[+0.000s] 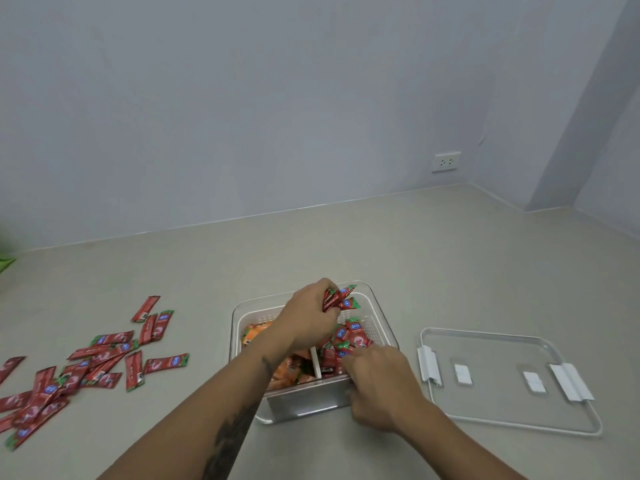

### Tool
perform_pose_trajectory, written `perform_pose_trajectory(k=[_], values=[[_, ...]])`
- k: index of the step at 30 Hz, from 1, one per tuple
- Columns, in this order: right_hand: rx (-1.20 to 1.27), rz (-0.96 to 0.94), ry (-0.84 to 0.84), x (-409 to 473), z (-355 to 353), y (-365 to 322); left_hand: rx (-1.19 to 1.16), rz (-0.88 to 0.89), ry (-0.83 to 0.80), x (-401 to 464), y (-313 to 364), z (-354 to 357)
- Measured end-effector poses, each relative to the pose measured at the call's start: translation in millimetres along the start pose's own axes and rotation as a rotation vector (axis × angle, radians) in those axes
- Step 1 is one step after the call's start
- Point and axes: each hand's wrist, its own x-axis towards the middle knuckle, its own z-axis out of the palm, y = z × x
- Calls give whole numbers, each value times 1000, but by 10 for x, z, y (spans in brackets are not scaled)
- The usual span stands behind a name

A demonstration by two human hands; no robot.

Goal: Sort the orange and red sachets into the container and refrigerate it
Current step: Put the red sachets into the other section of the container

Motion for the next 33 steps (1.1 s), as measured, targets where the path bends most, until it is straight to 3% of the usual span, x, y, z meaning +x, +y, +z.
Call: perform_pose_trajectory(k=[8, 16, 22, 28, 33], values=[[21, -16, 58, -4, 54, 41, 209, -39, -182, 287, -61, 159], [104, -42, 138, -11, 90, 69, 56, 74, 126, -284, -183, -63], [603, -44, 45, 72, -139, 69, -202, -14, 295, -951, -577, -363], [706, -214, 142, 615, -453, -612, -237, -162, 391, -1600, -1189, -777], [693, -308, 60, 978, -453, -1434, -169, -294, 408, -2127, -1802, -1051]])
